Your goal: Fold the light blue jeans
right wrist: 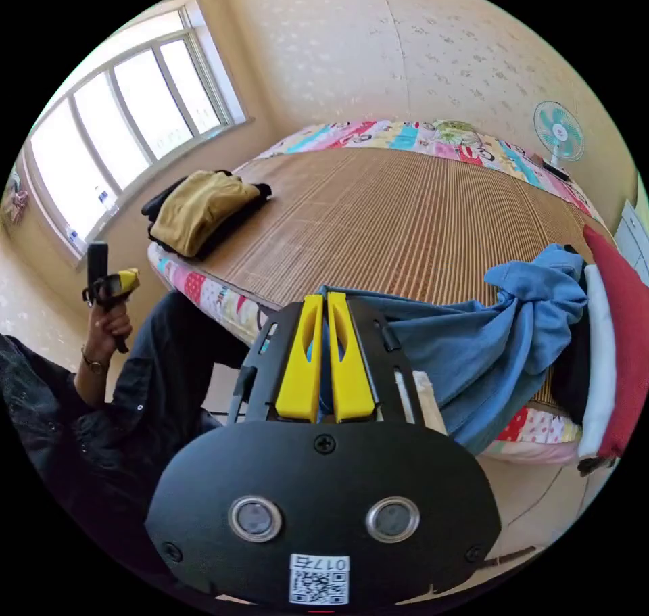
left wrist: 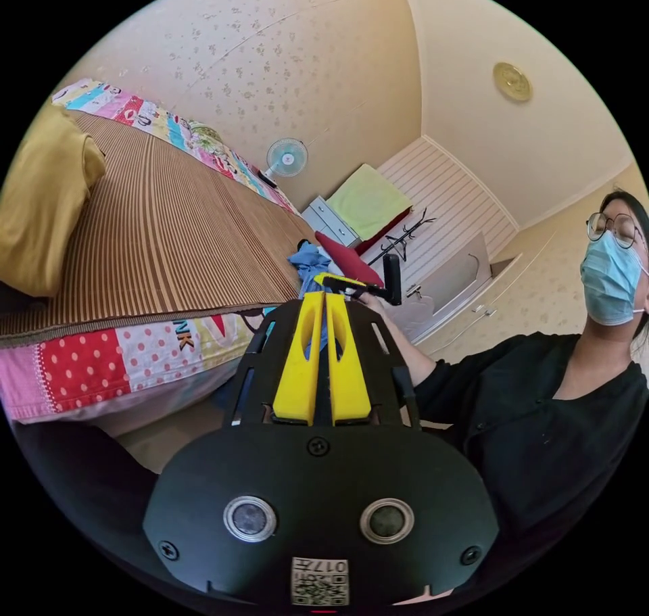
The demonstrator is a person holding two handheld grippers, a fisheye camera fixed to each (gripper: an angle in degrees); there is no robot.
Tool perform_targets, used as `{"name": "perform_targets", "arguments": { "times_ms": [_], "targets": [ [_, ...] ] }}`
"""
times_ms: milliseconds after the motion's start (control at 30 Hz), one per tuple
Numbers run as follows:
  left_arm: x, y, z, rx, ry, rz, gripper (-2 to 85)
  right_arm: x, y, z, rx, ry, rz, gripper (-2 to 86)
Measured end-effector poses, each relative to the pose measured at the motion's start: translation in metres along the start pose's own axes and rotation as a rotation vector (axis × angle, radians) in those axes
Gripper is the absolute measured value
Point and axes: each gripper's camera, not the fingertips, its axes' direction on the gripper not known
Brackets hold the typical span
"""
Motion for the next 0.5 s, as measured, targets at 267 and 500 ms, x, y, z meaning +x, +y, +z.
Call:
{"name": "perform_targets", "arguments": {
  "times_ms": [267,500],
  "targets": [
    [-0.009,-0.002,0.011,0.007,-0.021,-0.028,-1.0,0.055,-0.010,-0.160,0.646,-0.190,0.151,0.9],
    [-0.019,-0.011,0.016,0.019,-0.032,-0.032,-1.0,0.134,0.039,-0.204,0.762,0.201,0.333,1.6]
  ]
}}
